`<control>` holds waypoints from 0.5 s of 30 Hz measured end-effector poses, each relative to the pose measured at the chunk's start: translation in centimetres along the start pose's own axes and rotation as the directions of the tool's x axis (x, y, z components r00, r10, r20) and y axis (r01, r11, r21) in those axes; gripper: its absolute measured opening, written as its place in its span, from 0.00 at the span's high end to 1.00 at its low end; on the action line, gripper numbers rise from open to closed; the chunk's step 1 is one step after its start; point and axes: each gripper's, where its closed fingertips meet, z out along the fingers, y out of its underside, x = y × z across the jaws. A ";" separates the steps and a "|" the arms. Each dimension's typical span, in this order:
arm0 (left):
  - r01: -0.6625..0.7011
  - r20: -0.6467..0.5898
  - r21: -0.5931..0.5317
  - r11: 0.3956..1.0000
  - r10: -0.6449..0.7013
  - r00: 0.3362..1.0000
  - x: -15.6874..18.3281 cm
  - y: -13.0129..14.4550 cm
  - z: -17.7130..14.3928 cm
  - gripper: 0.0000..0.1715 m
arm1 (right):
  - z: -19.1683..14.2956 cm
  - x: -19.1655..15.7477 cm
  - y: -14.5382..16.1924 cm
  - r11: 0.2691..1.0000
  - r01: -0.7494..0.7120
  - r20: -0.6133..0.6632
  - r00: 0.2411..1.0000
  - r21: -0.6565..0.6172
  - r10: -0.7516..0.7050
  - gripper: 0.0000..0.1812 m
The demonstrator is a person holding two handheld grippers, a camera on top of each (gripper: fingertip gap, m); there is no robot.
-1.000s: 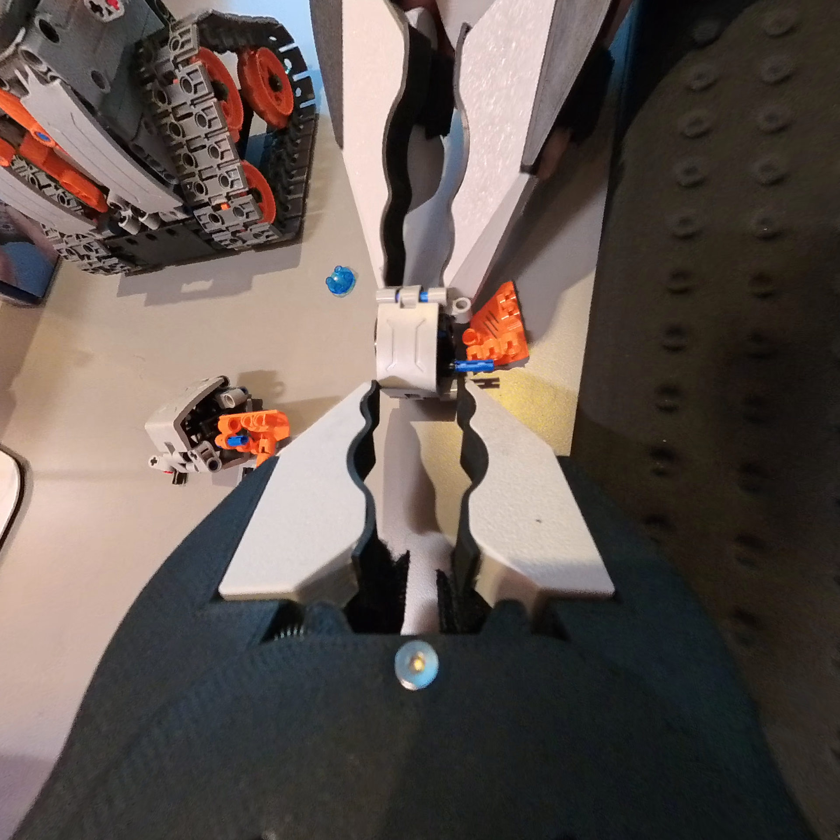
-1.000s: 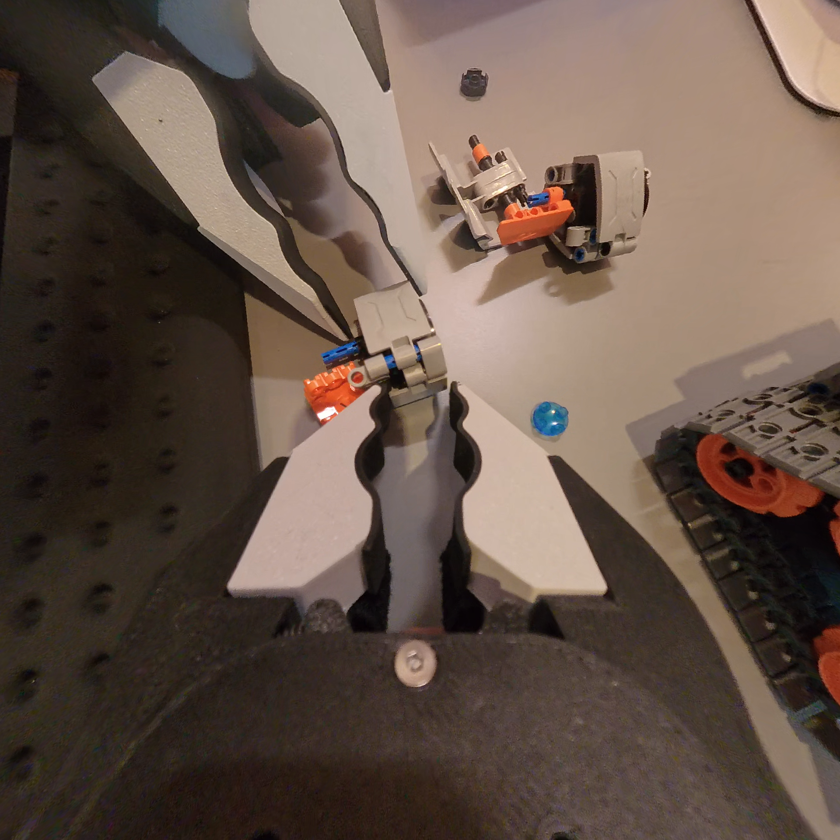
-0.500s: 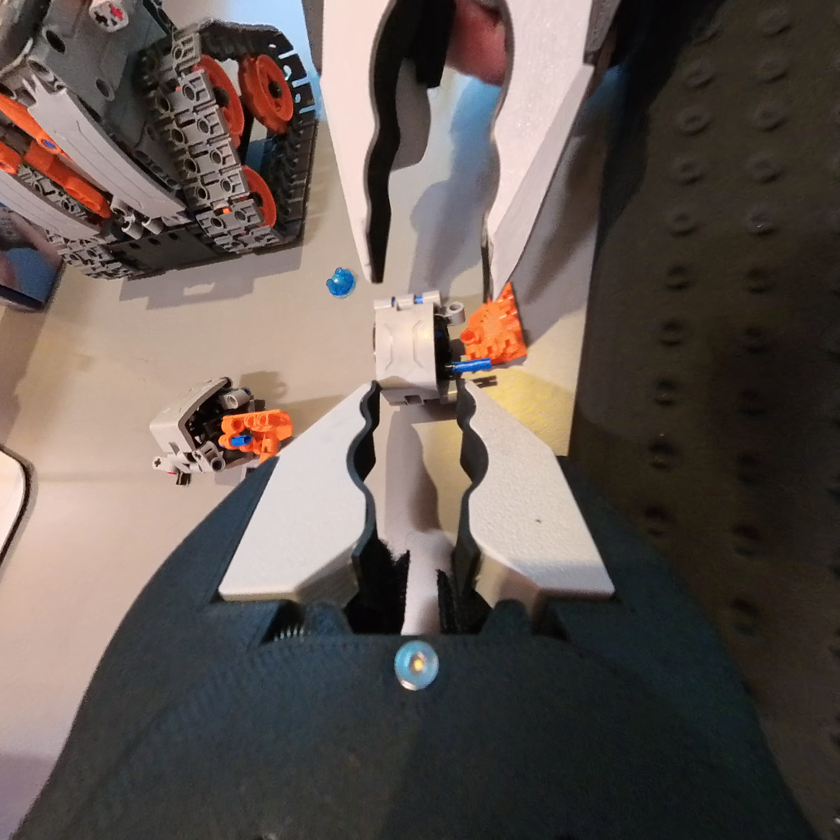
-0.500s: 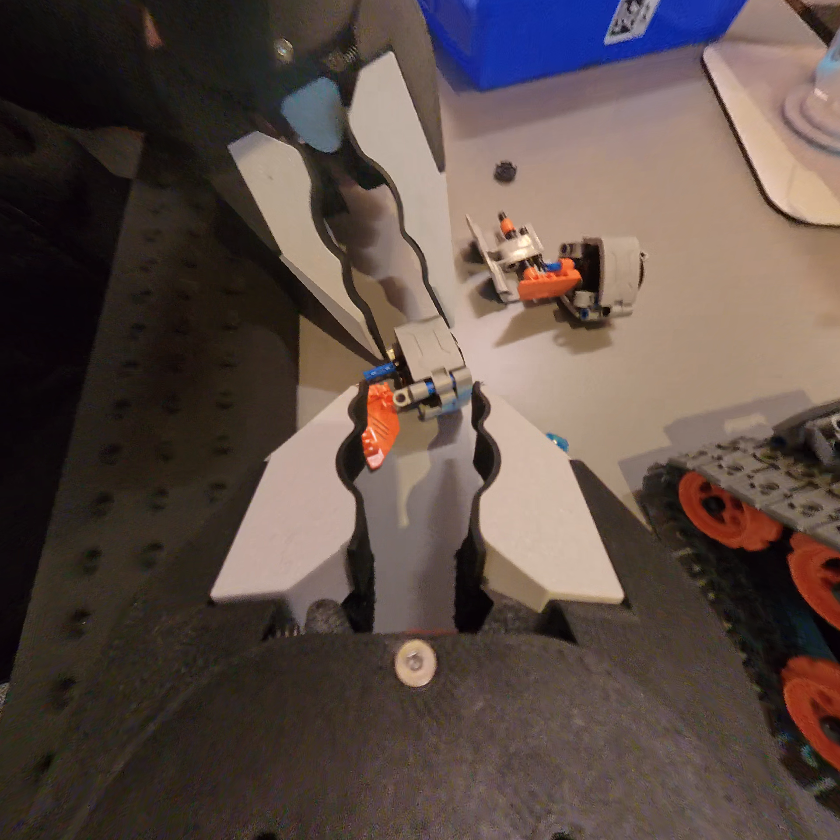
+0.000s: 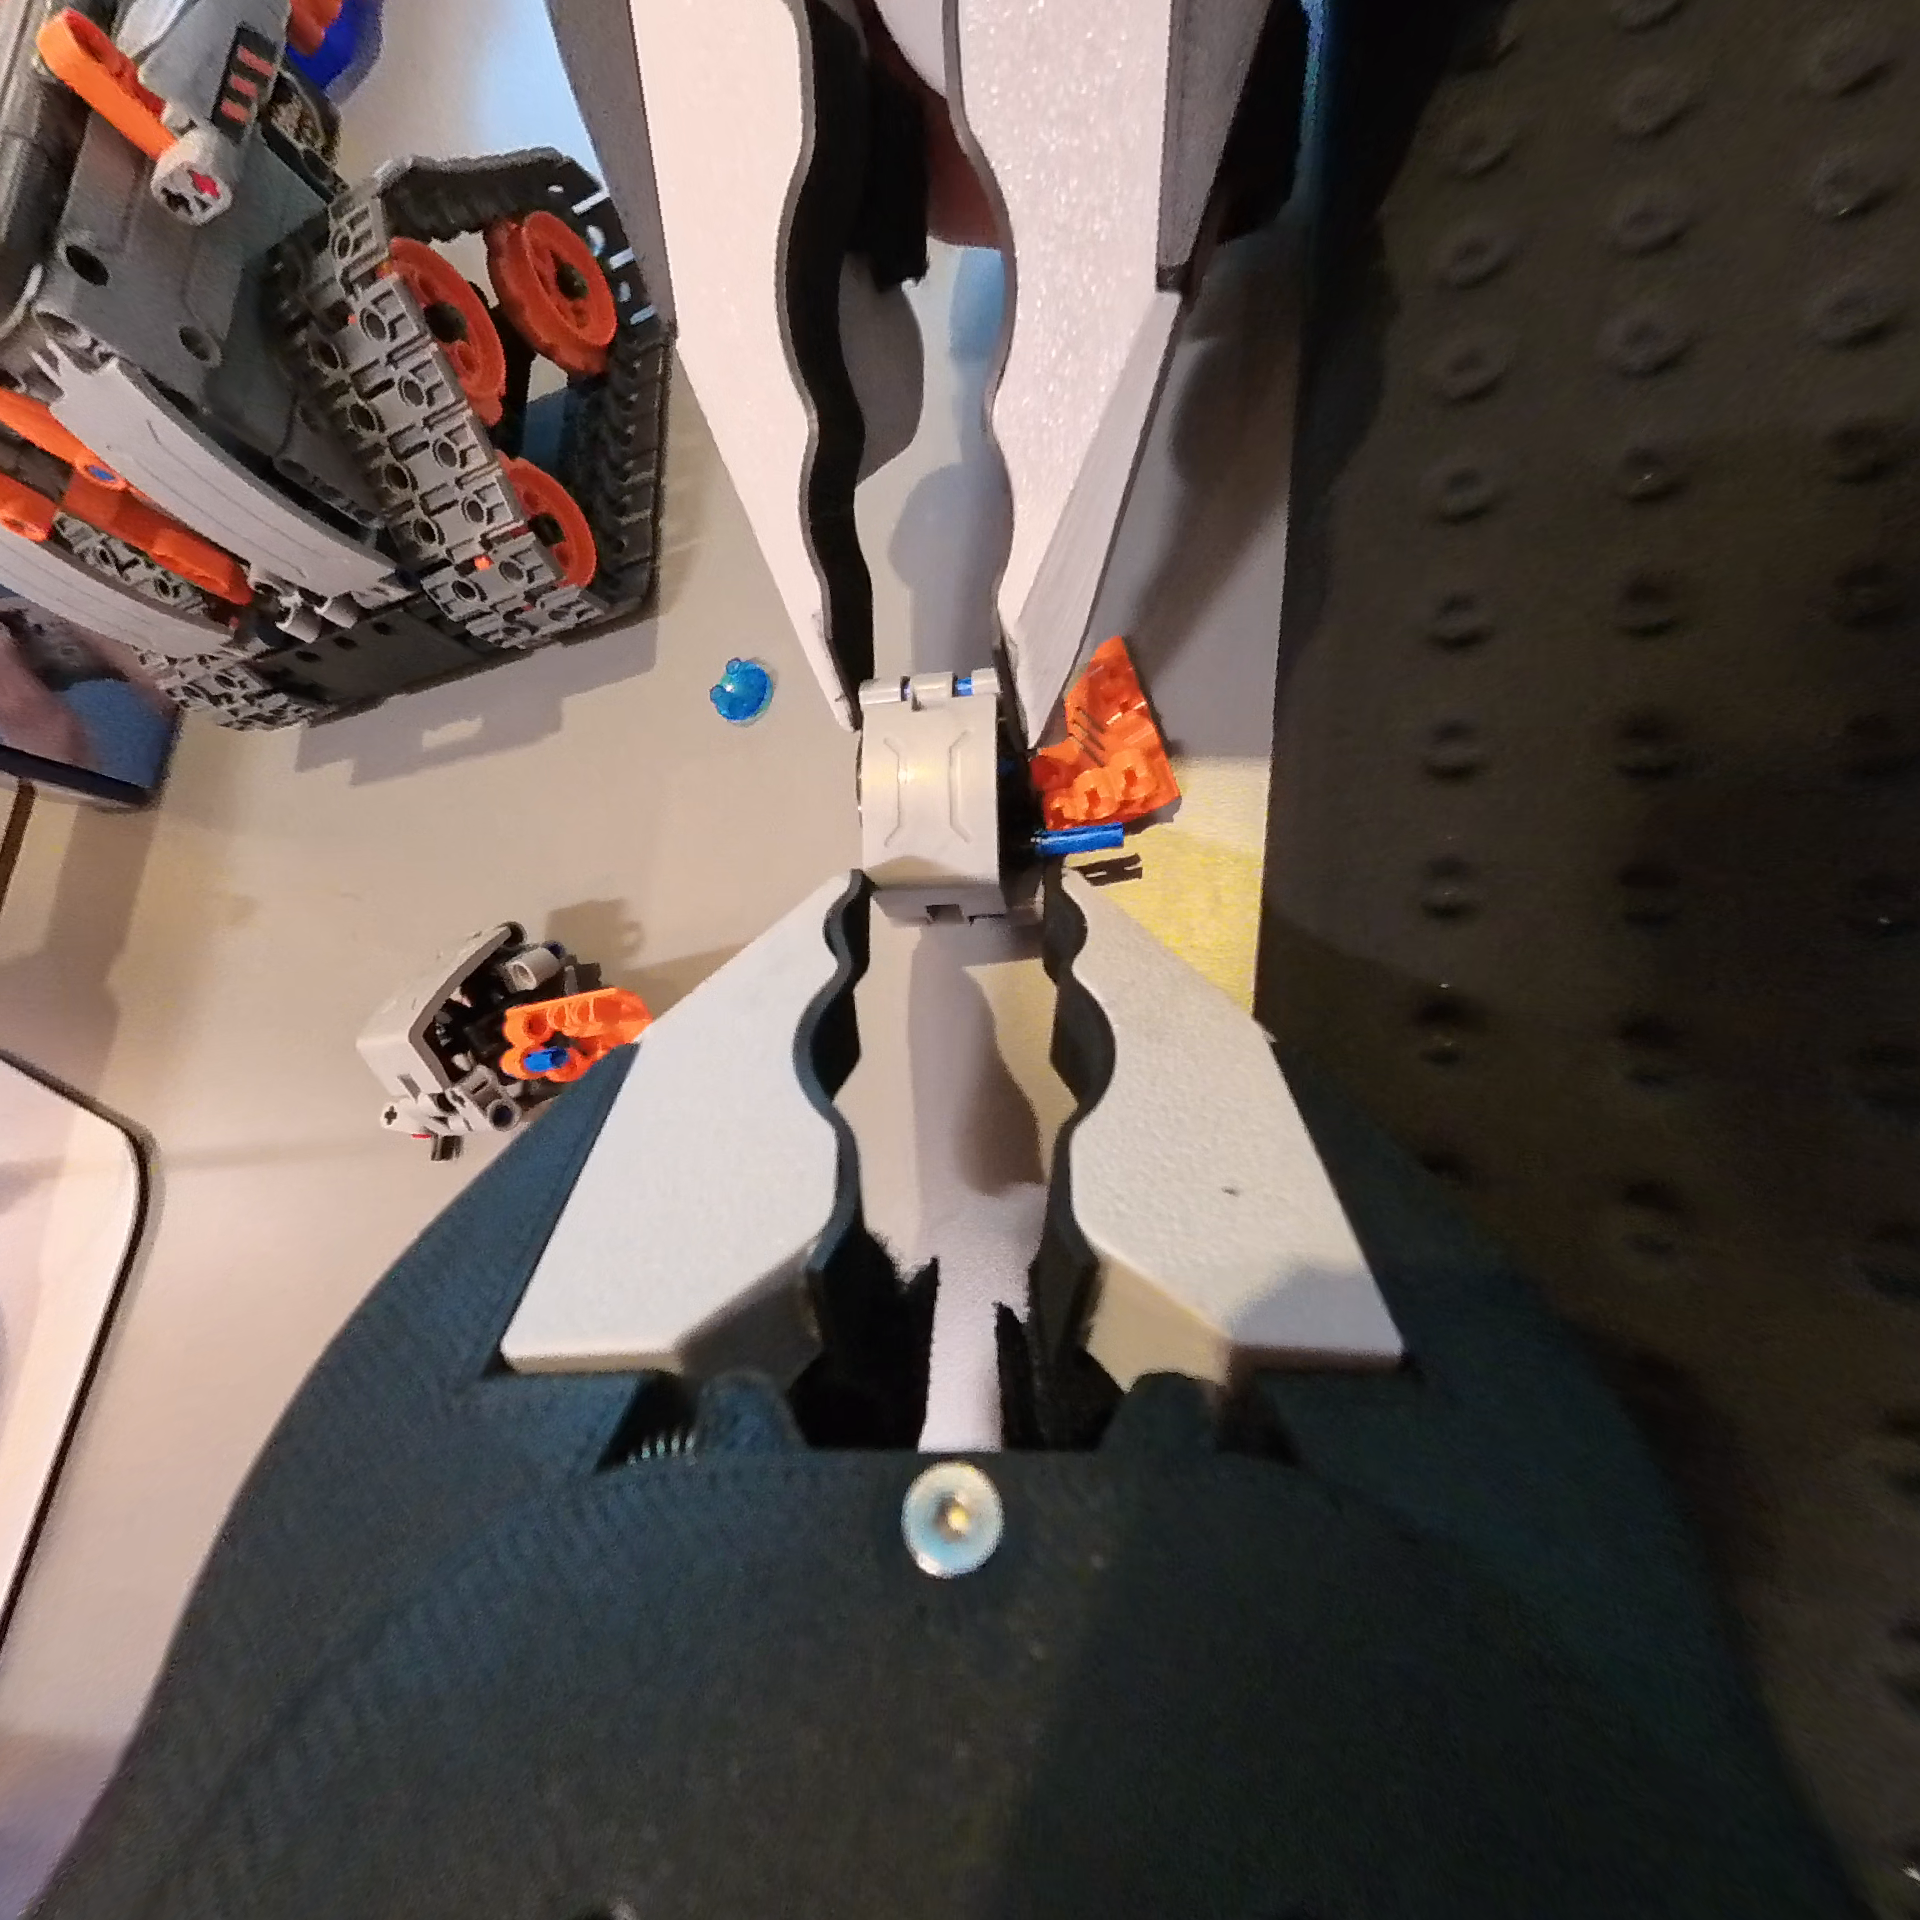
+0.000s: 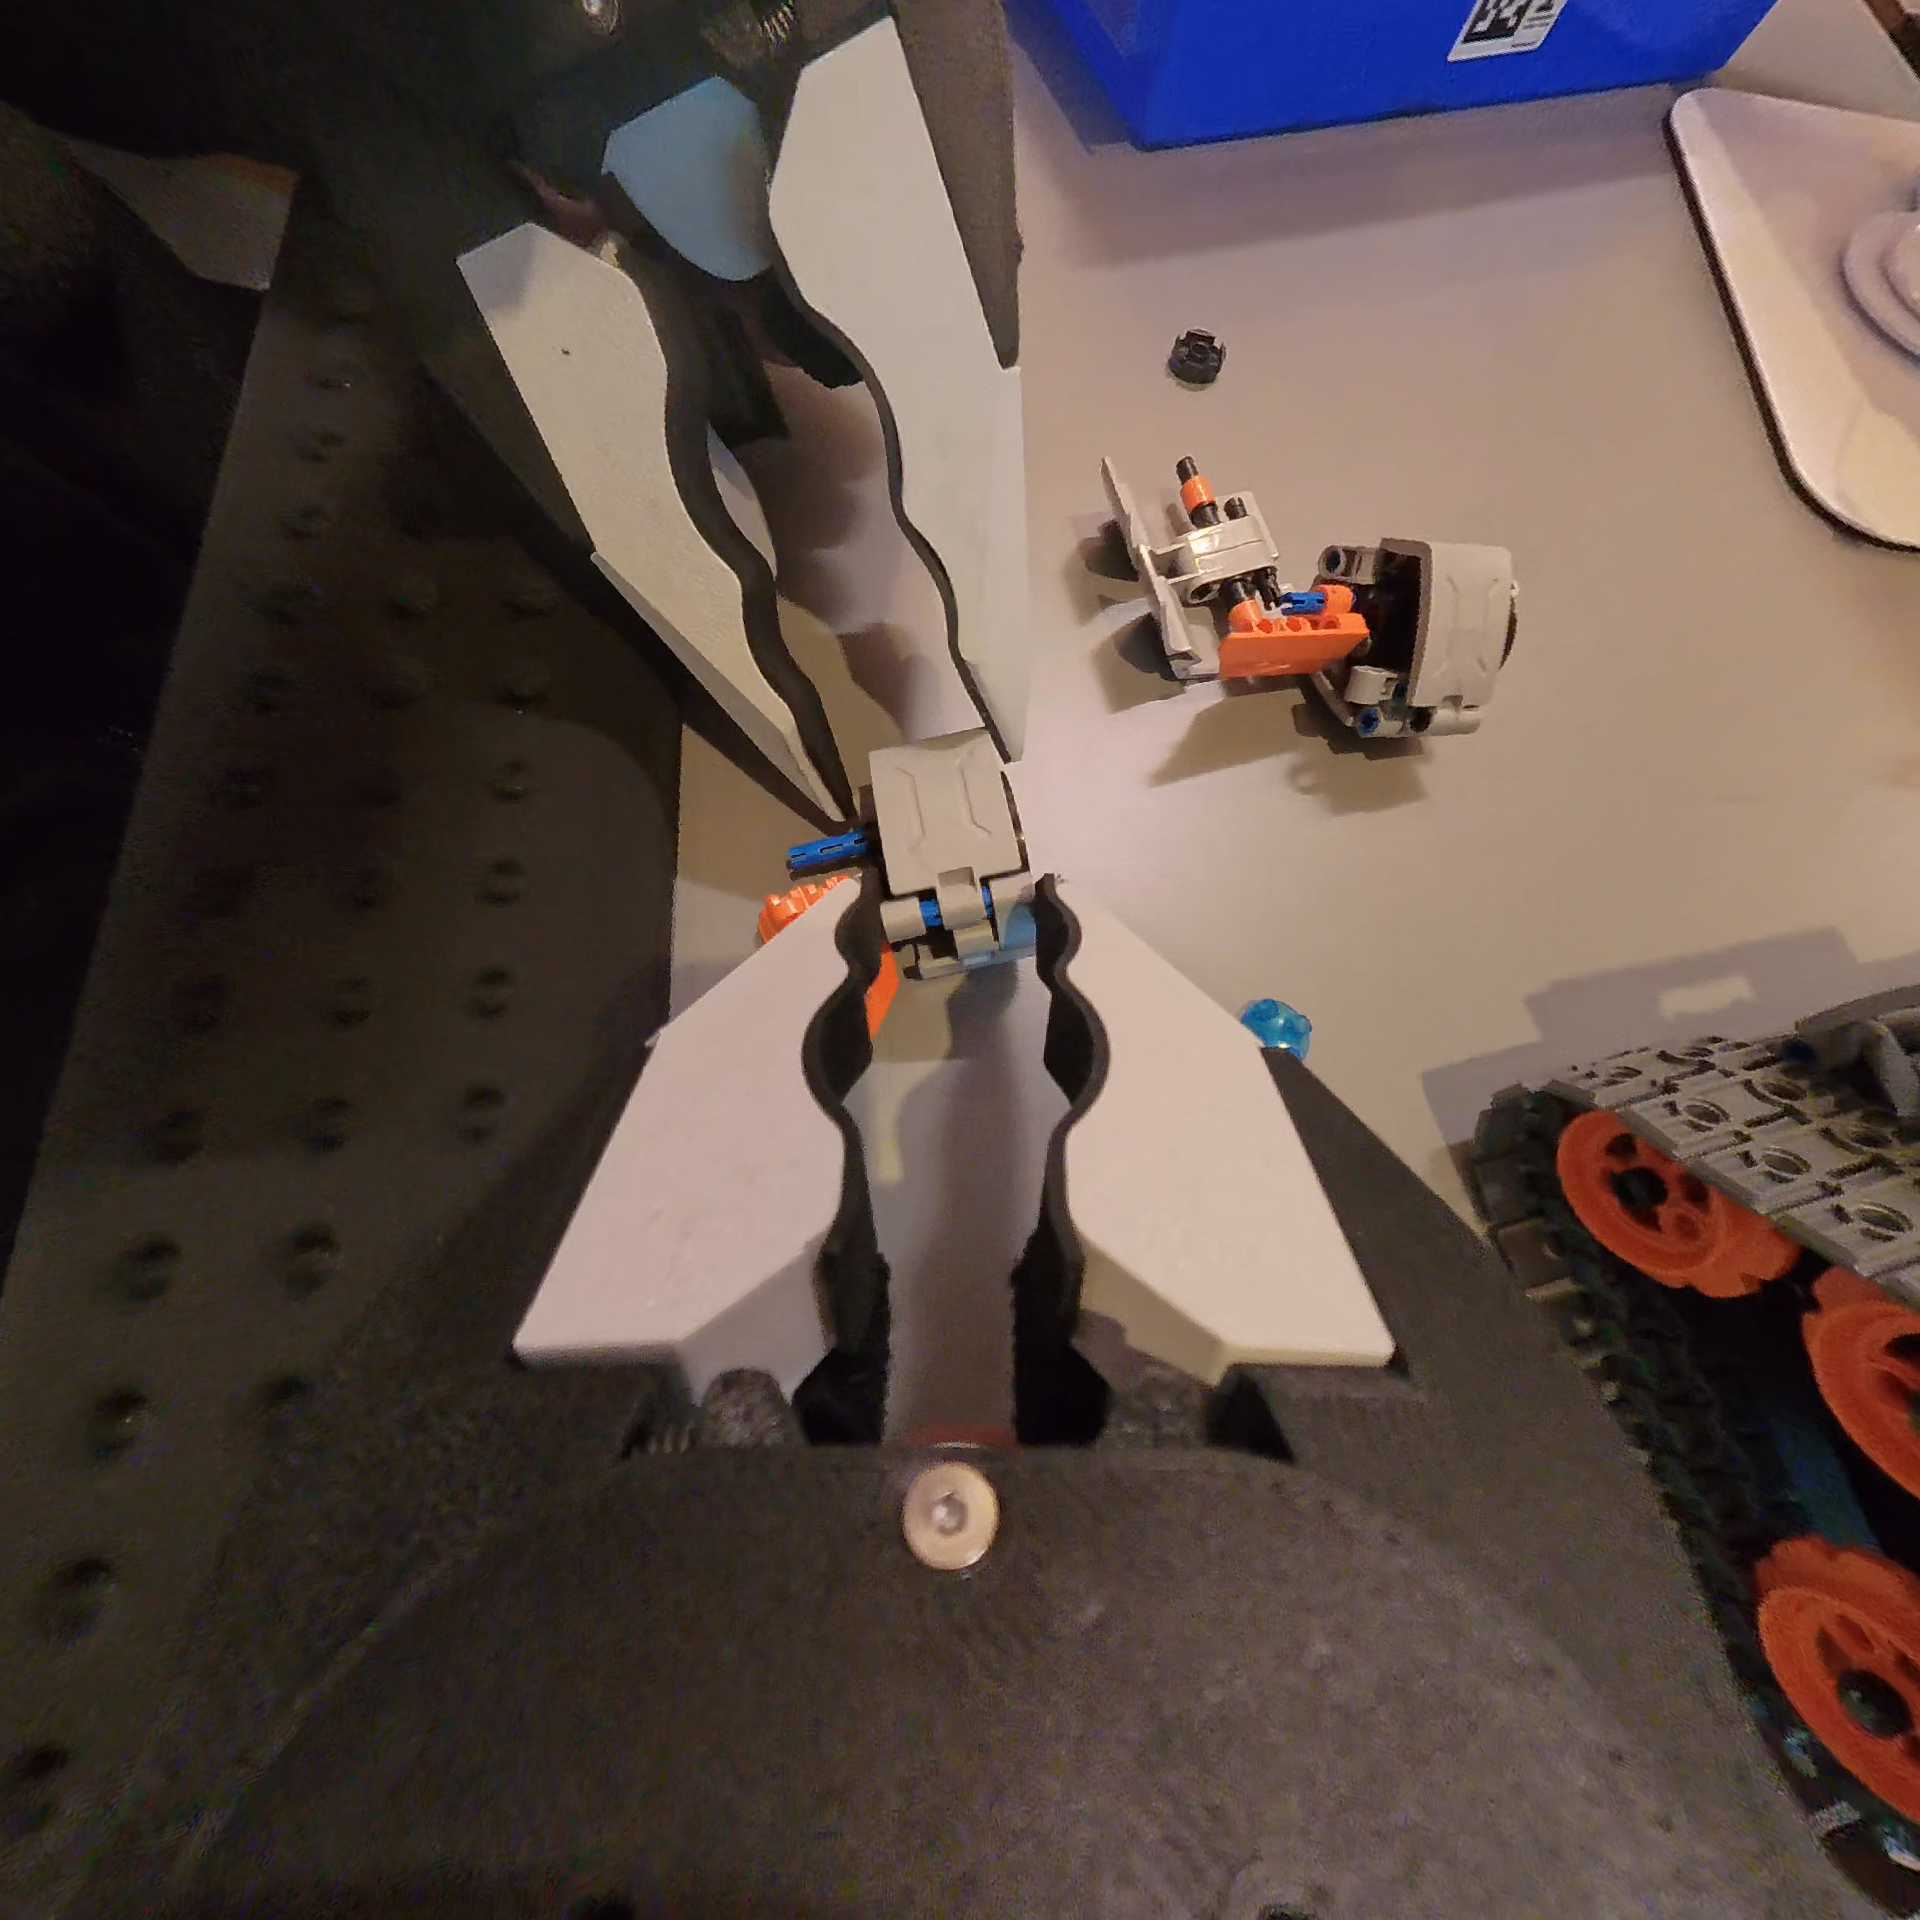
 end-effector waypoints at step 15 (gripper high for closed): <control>-0.071 0.205 -0.013 0.997 0.072 0.976 -2.9 0.2 -1.6 0.81 | -1.2 3.0 -1.1 0.997 0.058 -0.214 0.976 0.054 -0.045 0.85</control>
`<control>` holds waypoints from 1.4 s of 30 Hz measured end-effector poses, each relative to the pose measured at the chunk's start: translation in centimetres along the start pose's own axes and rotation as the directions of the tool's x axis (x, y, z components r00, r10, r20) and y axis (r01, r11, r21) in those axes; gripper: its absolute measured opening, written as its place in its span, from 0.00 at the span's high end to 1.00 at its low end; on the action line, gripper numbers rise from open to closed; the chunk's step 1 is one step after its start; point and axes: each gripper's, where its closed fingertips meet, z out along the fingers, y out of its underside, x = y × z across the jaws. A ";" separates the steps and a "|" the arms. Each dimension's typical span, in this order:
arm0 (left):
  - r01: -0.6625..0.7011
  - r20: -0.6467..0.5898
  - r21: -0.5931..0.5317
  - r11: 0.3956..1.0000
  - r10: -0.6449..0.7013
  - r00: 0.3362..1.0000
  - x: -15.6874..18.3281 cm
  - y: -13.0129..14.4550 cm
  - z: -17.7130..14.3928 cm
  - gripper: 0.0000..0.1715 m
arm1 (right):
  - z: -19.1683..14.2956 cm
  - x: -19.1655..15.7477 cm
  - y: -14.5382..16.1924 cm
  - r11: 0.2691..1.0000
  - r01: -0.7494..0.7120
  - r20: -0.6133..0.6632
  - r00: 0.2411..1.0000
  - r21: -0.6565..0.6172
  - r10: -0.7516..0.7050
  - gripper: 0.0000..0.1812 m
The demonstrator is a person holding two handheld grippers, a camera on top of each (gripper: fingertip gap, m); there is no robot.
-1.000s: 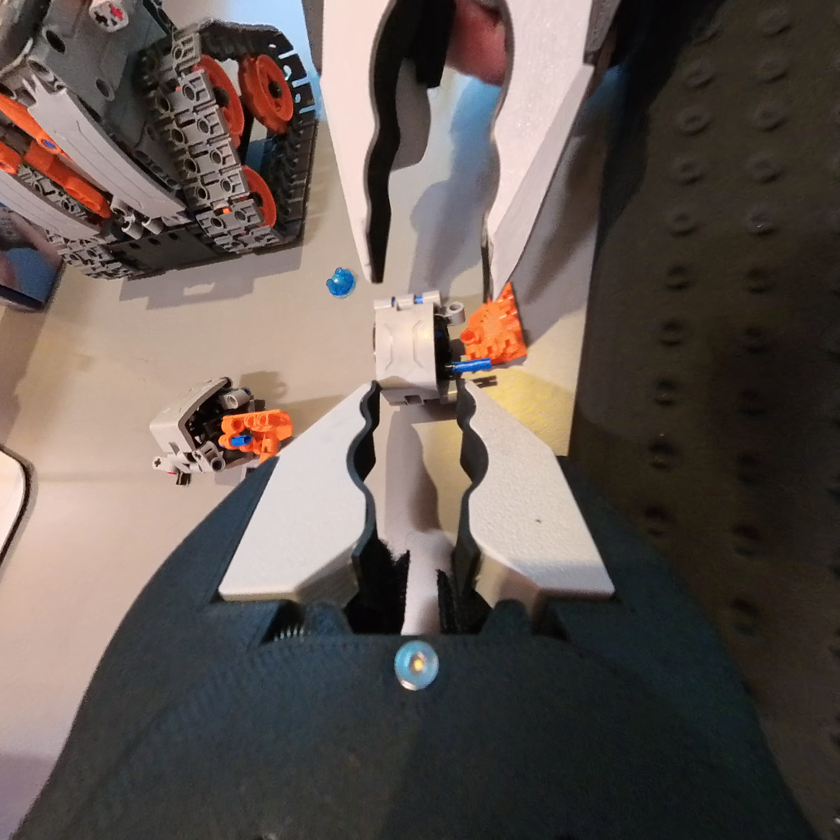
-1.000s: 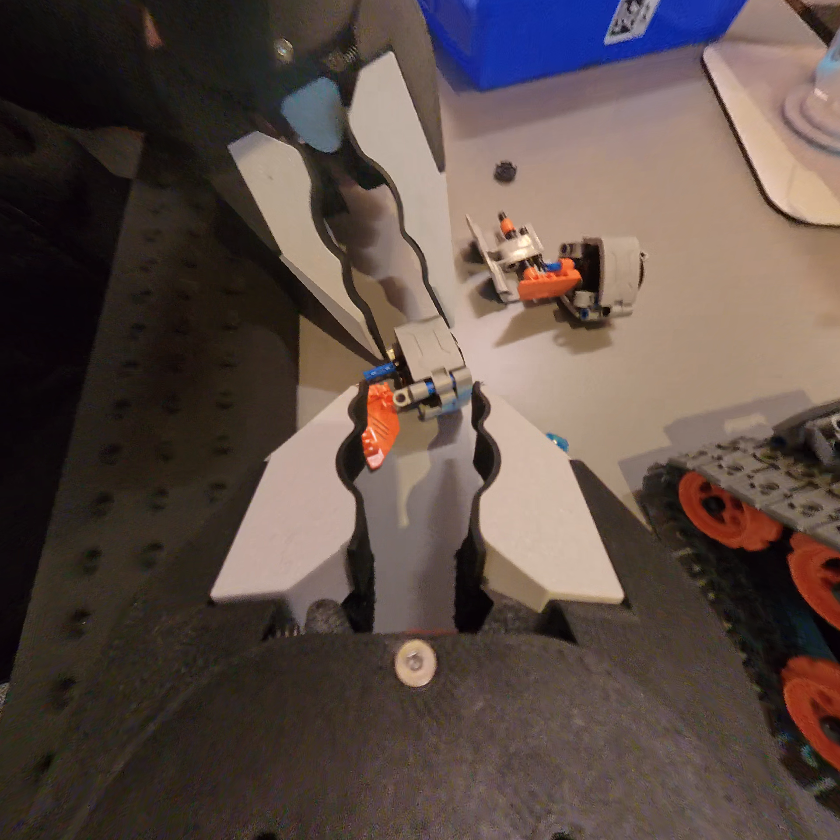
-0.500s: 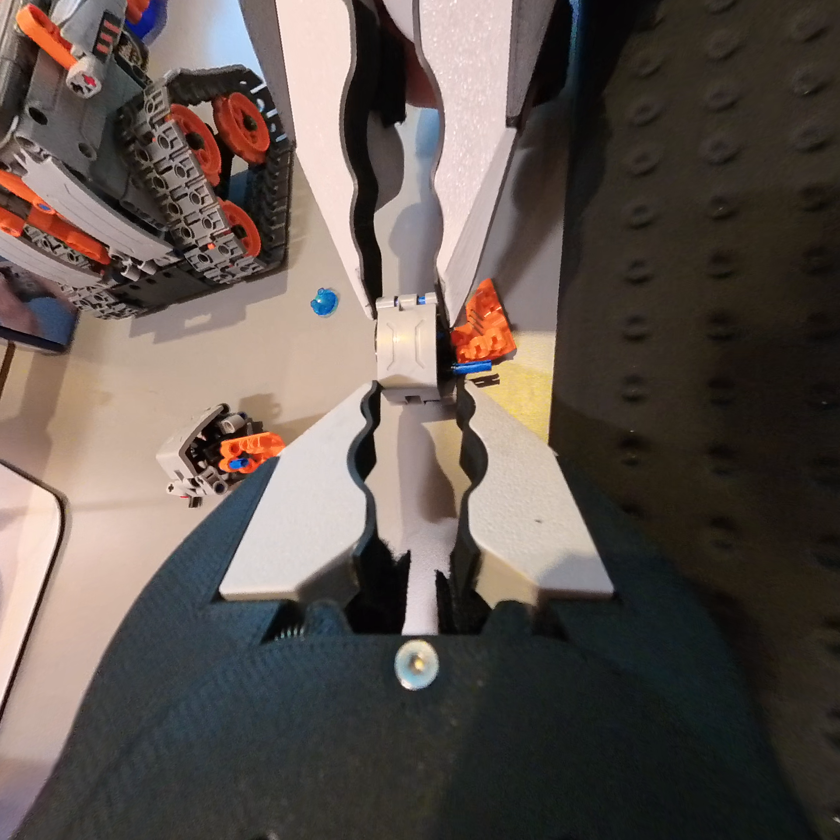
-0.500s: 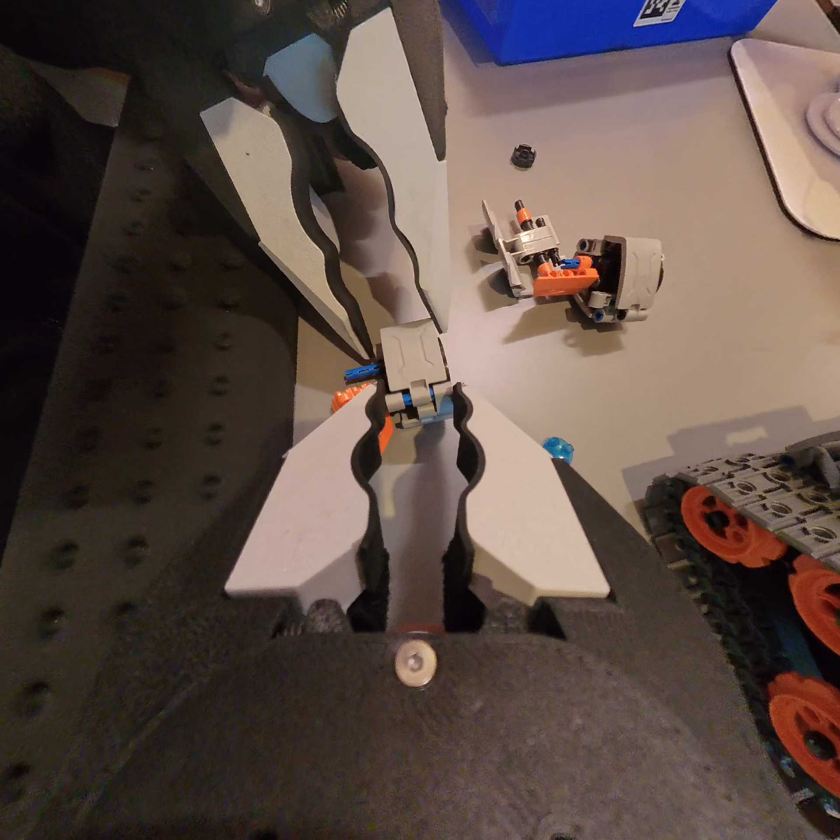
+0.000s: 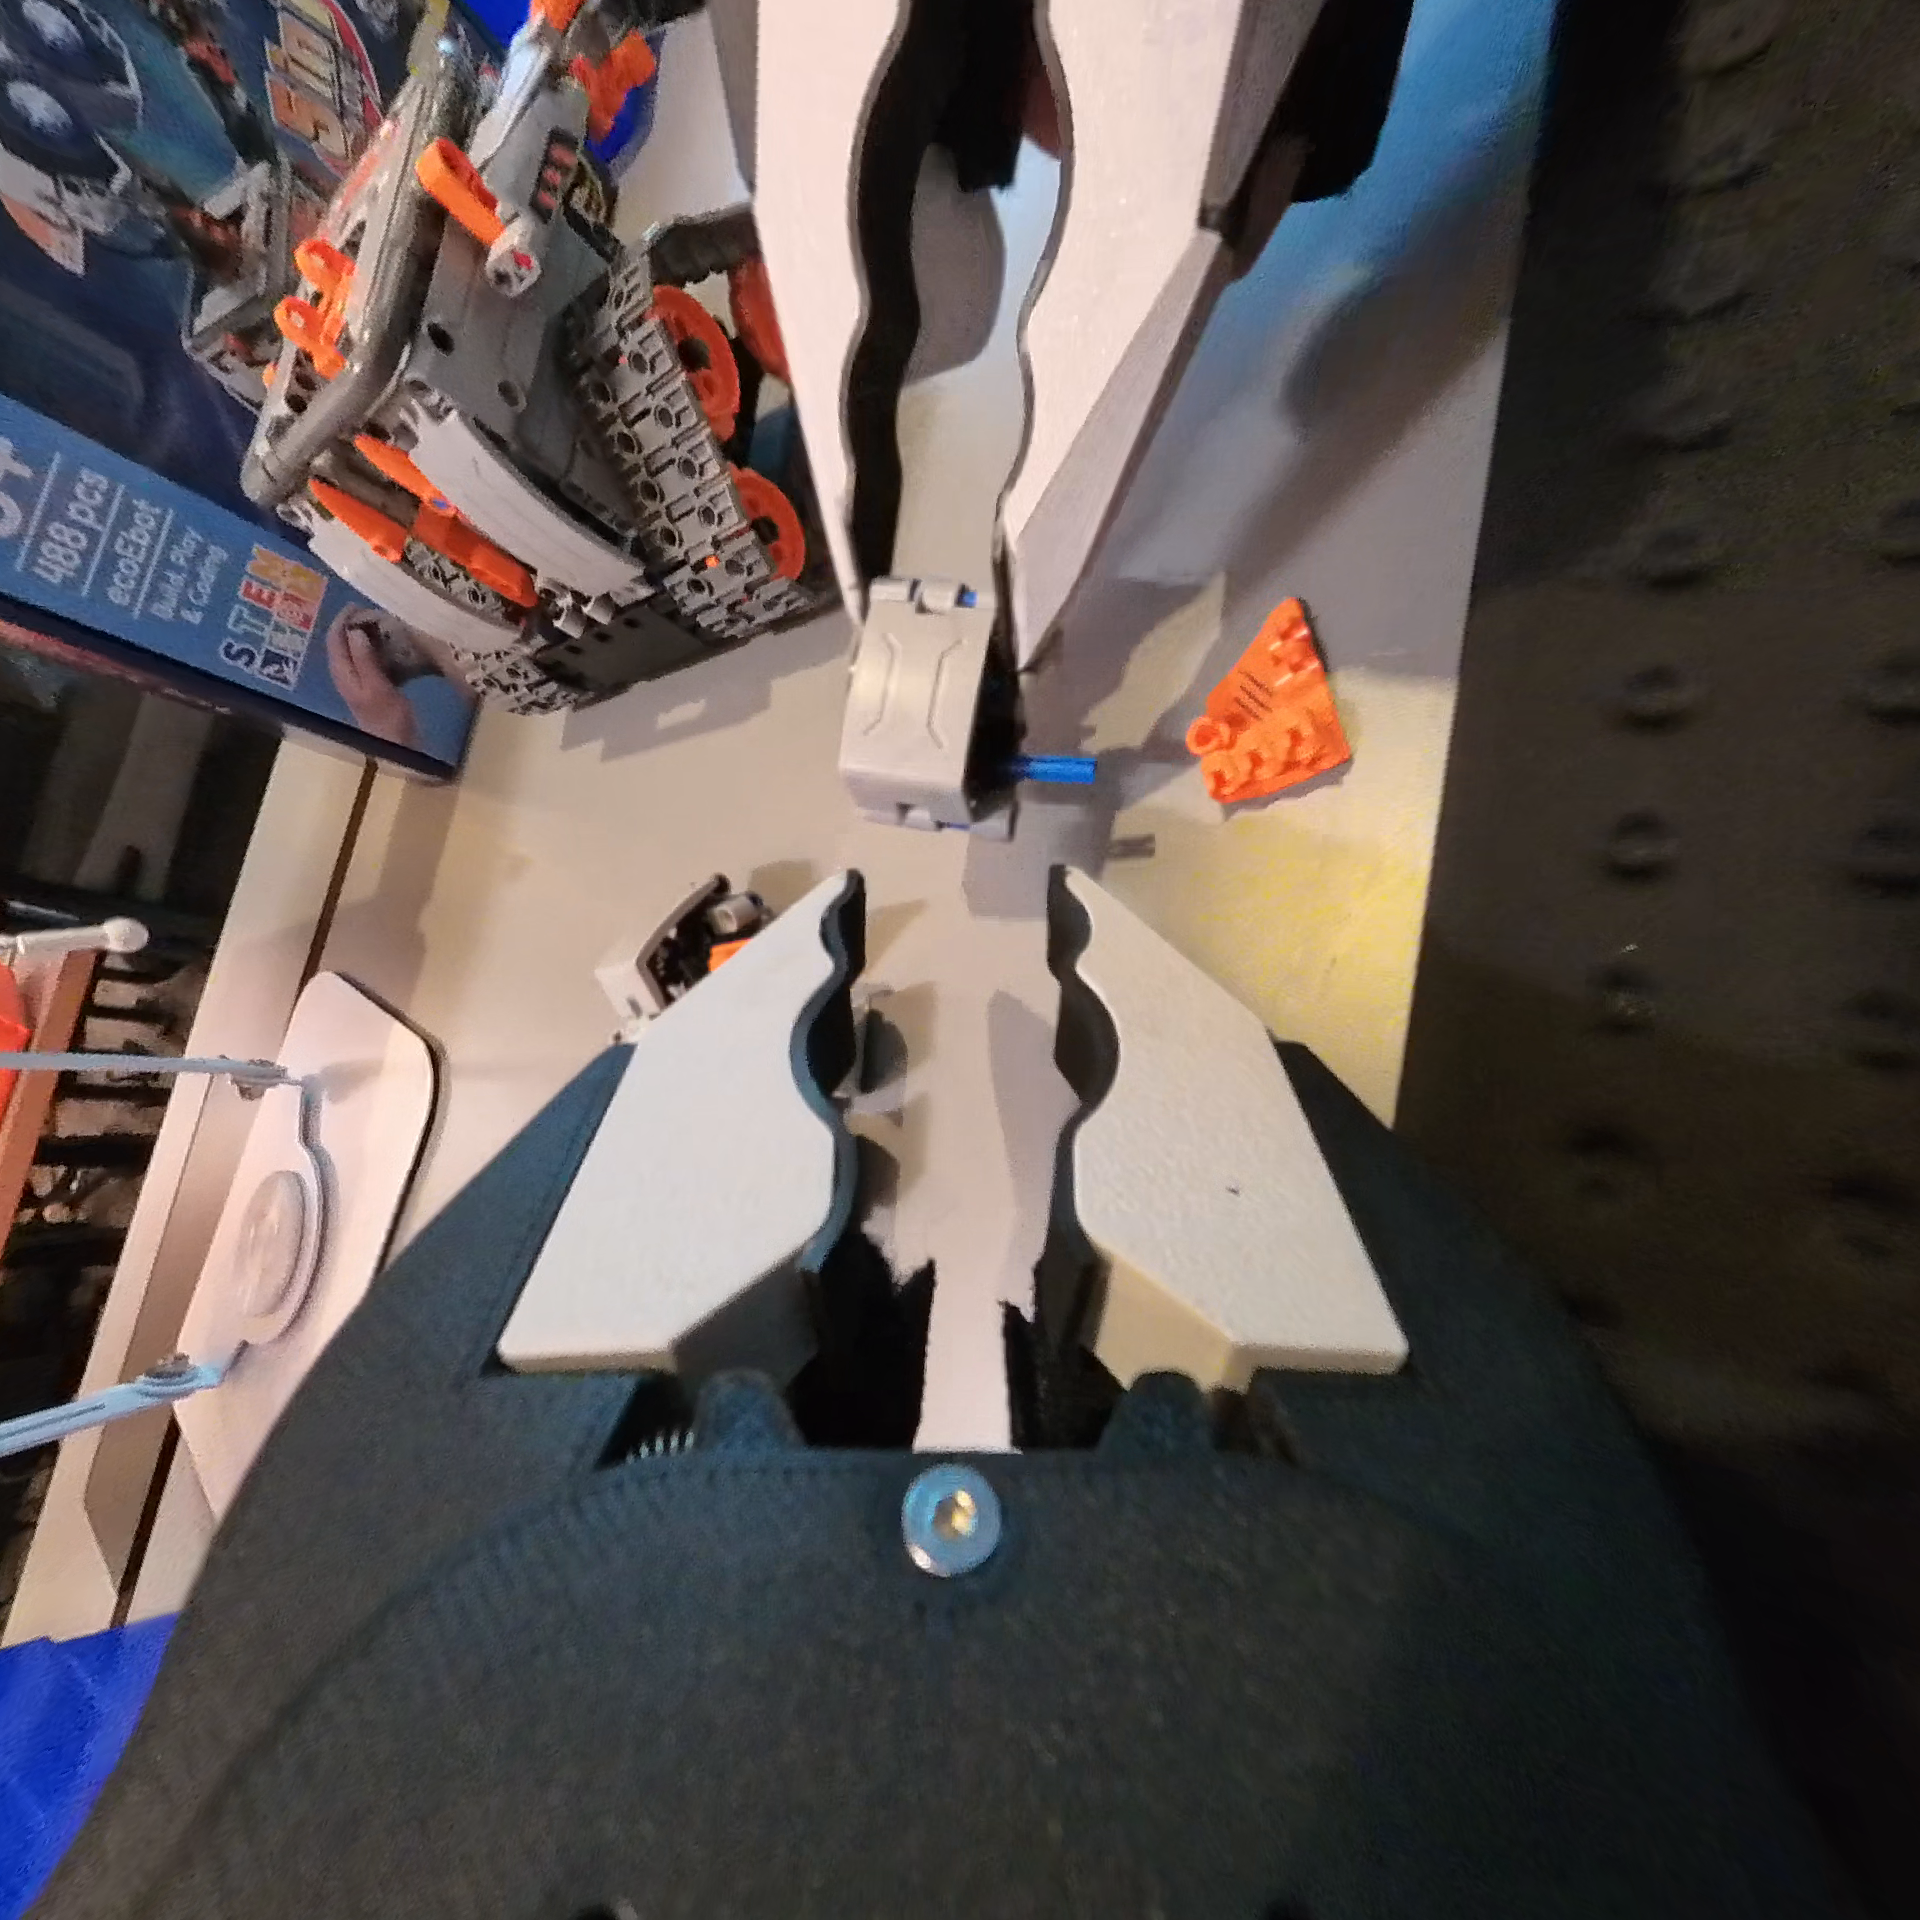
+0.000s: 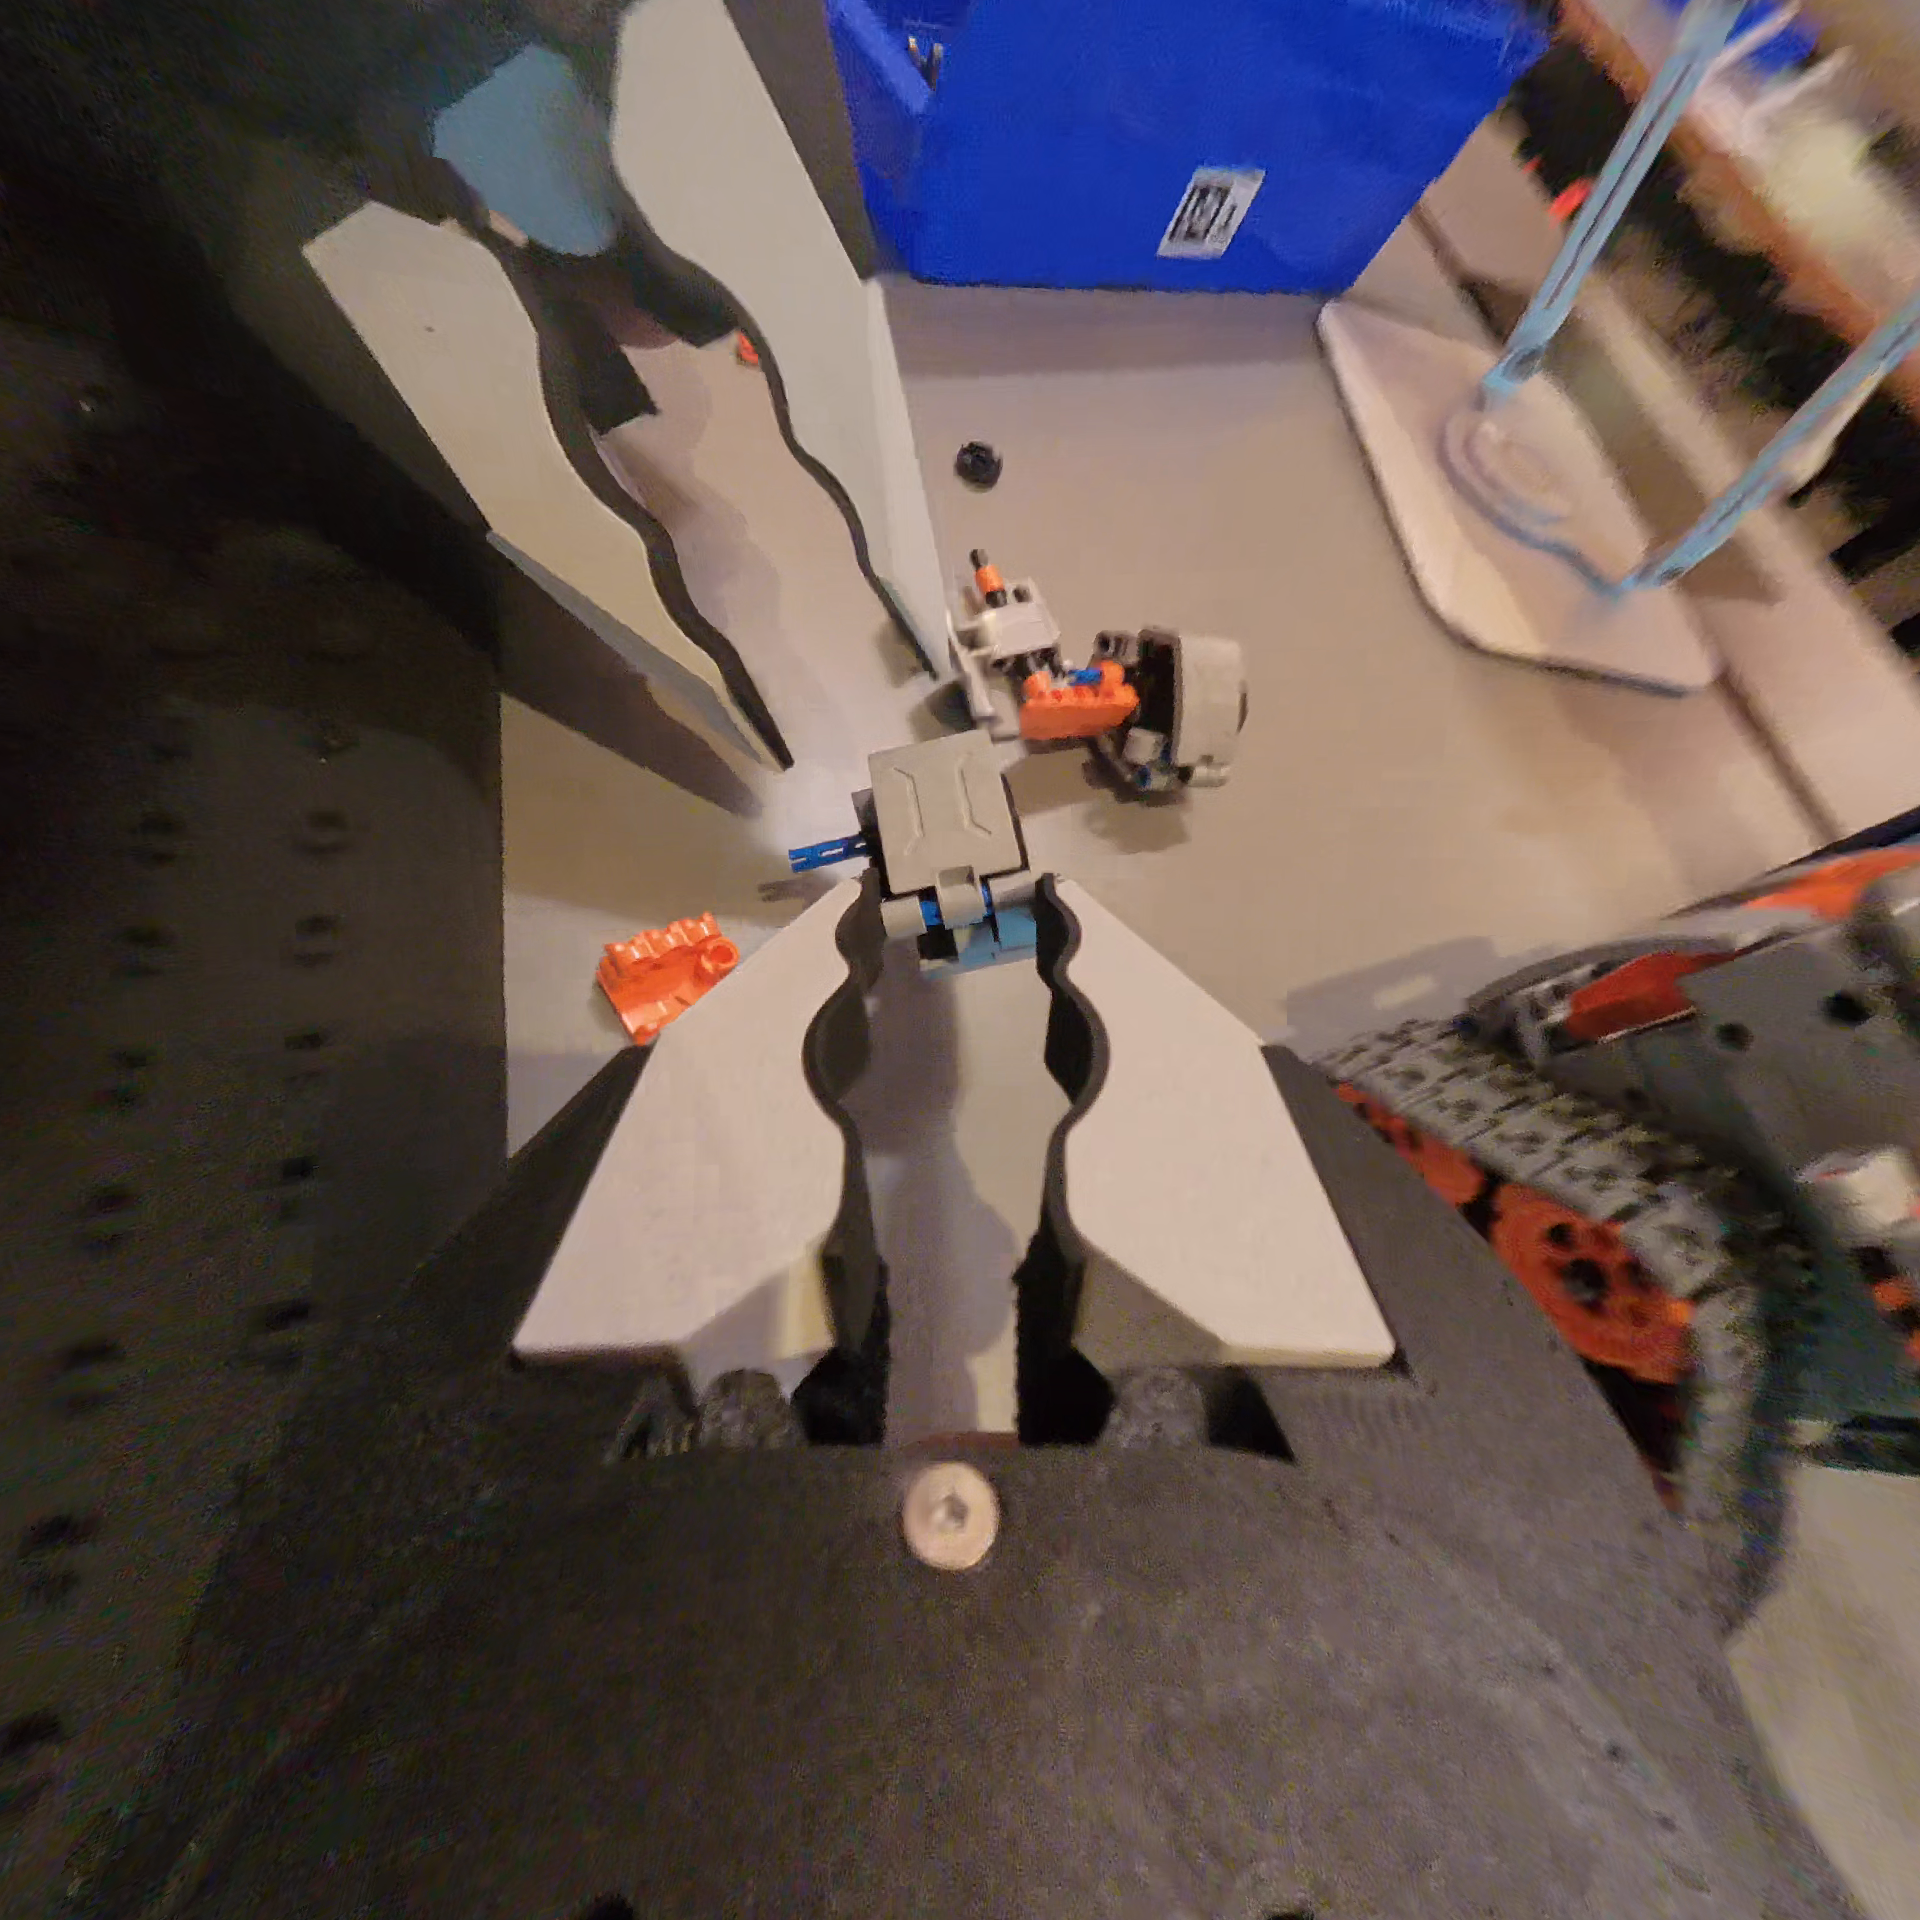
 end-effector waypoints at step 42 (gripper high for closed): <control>0.278 -0.180 -0.206 0.938 -0.315 0.932 -1.9 7.7 -1.1 0.68 | 2.1 -2.2 2.5 0.967 -0.121 0.267 0.946 -0.226 0.181 0.68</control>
